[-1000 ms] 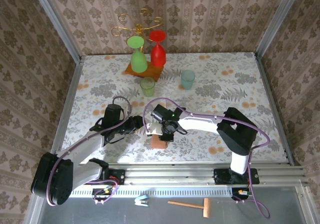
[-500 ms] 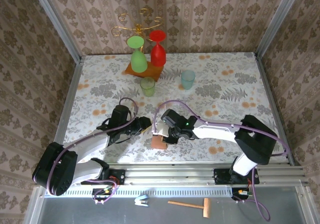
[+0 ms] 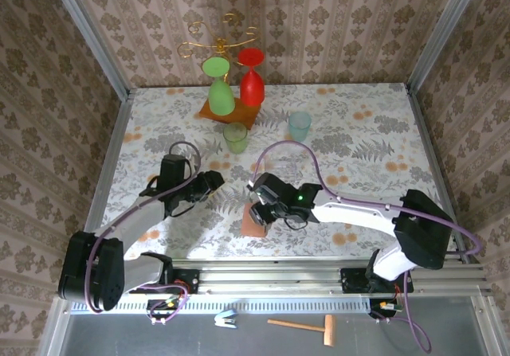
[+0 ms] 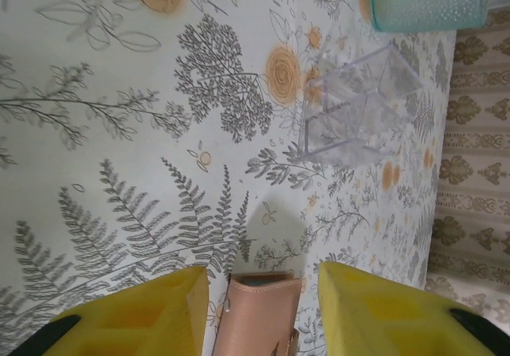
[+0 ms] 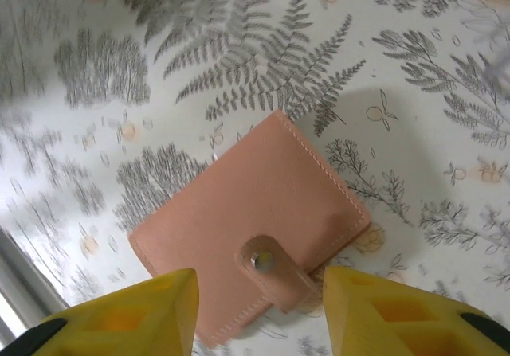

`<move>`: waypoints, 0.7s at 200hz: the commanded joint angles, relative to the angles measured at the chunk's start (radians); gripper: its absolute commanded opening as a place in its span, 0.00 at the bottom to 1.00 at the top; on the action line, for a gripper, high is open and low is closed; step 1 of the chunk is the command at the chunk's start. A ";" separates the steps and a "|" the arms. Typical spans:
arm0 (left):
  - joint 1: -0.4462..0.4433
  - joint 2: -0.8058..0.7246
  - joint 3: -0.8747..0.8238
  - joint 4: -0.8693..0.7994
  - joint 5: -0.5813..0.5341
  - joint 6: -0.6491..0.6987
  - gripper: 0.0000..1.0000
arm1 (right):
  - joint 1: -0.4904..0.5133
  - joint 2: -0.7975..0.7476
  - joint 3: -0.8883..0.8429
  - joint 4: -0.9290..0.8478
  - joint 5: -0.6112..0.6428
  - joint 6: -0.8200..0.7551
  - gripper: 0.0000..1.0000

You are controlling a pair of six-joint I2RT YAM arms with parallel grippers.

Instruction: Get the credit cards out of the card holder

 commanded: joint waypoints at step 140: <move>0.075 -0.012 0.001 -0.031 0.070 0.070 0.42 | 0.038 0.293 0.237 -0.310 0.145 0.460 0.60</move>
